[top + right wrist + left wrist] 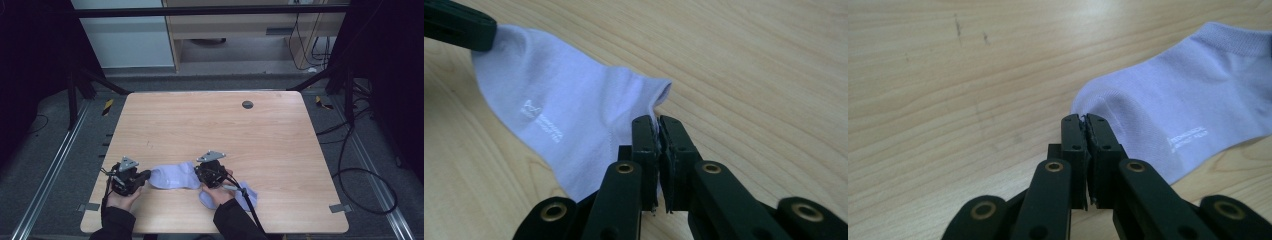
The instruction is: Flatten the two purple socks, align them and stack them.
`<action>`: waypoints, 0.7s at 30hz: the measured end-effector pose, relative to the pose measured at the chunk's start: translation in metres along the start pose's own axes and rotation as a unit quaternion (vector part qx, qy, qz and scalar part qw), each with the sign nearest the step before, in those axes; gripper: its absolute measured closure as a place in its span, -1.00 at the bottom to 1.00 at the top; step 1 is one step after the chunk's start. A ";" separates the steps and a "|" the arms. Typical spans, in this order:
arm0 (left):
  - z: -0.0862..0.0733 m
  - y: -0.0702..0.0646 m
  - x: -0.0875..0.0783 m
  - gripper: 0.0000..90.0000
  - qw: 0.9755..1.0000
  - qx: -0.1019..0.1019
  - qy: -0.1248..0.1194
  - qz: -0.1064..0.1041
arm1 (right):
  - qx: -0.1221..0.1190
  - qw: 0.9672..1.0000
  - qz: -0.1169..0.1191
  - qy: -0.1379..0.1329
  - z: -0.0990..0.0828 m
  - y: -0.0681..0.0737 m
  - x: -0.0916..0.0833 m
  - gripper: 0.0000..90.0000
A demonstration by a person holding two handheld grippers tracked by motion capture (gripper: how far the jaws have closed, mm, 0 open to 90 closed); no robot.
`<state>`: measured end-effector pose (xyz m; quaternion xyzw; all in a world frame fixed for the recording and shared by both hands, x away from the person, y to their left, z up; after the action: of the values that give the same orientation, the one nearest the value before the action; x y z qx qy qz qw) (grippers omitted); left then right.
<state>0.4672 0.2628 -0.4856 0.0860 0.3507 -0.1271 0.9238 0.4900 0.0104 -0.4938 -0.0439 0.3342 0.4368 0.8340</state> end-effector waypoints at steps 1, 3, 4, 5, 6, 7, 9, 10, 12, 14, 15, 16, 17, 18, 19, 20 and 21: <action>0.002 -0.002 -0.002 0.93 1.000 0.002 -0.003 -0.002 | -0.002 1.000 0.002 -0.001 0.001 0.000 -0.004 0.92; 0.006 -0.008 -0.006 0.93 1.000 0.004 -0.008 -0.009 | -0.004 1.000 0.002 -0.005 0.003 -0.001 -0.014 0.92; 0.007 -0.010 -0.008 0.92 1.000 0.005 -0.010 -0.011 | -0.003 1.000 0.002 -0.007 0.003 -0.001 -0.019 0.92; 0.008 -0.013 -0.010 0.92 1.000 0.004 -0.012 -0.015 | -0.004 1.000 0.001 -0.009 0.004 -0.002 -0.023 0.92; 0.009 -0.016 -0.012 0.92 1.000 0.006 -0.013 -0.018 | -0.006 1.000 0.001 -0.007 0.005 -0.003 -0.032 0.92; 0.010 -0.019 -0.014 0.92 1.000 0.010 -0.014 -0.016 | -0.006 1.000 0.001 -0.007 0.005 -0.003 -0.032 0.92; 0.014 -0.027 -0.019 0.92 1.000 0.016 -0.022 -0.014 | -0.010 1.000 0.003 -0.009 0.005 -0.003 -0.042 0.92; 0.015 -0.032 -0.021 0.92 0.999 0.016 -0.023 -0.018 | -0.010 1.000 0.004 -0.010 0.005 -0.002 -0.046 0.93; 0.018 -0.040 -0.025 0.92 0.999 0.019 -0.026 -0.023 | -0.014 1.000 0.004 -0.008 0.004 -0.002 -0.053 0.93; 0.020 -0.049 -0.027 0.92 0.999 0.023 -0.026 -0.029 | -0.016 1.000 0.004 -0.006 0.002 -0.001 -0.061 0.93; 0.021 -0.053 -0.028 0.92 0.999 0.025 -0.025 -0.032 | -0.016 1.000 0.003 -0.004 0.001 -0.001 -0.065 0.93; 0.021 -0.055 -0.028 0.92 0.999 0.027 -0.024 -0.035 | -0.017 1.000 0.003 -0.003 -0.001 -0.001 -0.069 0.93; 0.022 -0.059 -0.029 0.92 0.999 0.028 -0.024 -0.037 | -0.017 1.000 0.002 -0.004 -0.002 -0.002 -0.072 0.93; 0.023 -0.064 -0.030 0.92 0.998 0.033 -0.024 -0.039 | -0.016 1.000 0.002 -0.004 -0.003 -0.002 -0.076 0.93; 0.024 -0.067 -0.030 0.92 0.998 0.034 -0.025 -0.041 | -0.014 1.000 0.002 -0.005 -0.005 -0.004 -0.082 0.93; 0.025 -0.070 -0.030 0.92 0.998 0.037 -0.023 -0.043 | -0.013 1.000 0.002 -0.005 -0.007 -0.005 -0.085 0.93; 0.026 -0.075 -0.029 0.92 0.998 0.038 -0.025 -0.046 | -0.011 1.000 0.000 -0.007 -0.009 -0.006 -0.090 0.93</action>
<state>0.4404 0.1899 -0.4515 0.1011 0.3258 -0.1849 0.9217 0.4548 -0.0593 -0.4485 -0.0499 0.3241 0.4404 0.8358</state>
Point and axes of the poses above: each handheld gripper's, and its own axes: x roughly forward along the jaws, z roughly out of its top, y roughly to its left, the point moved 3 cm from there along x, roughly forward along the jaws, and after that the axes turned 12 degrees about z, right-handed, at the moved point
